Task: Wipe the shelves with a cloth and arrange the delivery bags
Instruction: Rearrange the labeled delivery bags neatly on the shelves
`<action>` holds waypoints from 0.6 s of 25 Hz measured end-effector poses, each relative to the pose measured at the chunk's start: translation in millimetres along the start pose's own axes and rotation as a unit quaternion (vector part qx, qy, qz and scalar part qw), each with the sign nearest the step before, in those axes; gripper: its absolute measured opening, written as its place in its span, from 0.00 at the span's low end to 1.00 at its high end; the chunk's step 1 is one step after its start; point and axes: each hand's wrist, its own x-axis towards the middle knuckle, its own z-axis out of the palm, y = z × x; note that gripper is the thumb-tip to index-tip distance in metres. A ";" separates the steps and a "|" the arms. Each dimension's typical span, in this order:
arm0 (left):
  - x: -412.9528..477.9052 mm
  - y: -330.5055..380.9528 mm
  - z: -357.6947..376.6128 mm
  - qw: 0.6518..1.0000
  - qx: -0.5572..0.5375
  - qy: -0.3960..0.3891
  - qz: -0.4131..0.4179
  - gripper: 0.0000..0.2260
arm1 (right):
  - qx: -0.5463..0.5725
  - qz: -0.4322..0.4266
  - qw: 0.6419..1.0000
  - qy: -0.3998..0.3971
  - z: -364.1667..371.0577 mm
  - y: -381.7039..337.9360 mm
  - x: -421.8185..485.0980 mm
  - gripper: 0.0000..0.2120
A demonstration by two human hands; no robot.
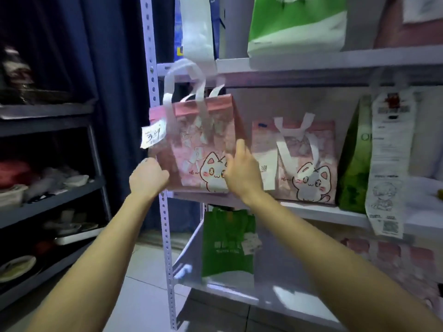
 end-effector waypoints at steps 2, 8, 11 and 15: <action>-5.4 -4.7 28.2 0.992 -0.026 -0.125 -0.005 0.25 | -0.018 0.070 0.994 -0.085 28.0 18.0 -1.4 0.15; -6.7 -18.3 55.6 0.985 -0.171 -0.008 -0.006 0.35 | 0.006 0.136 0.987 -0.084 53.5 38.1 2.2 0.16; -8.5 -7.4 62.2 0.982 -0.176 -0.050 0.042 0.43 | 0.014 0.174 0.979 -0.105 53.7 47.7 11.6 0.21; -9.2 16.3 71.4 0.975 -0.177 -0.096 0.090 0.50 | -0.019 0.191 0.974 -0.121 51.1 73.7 19.0 0.18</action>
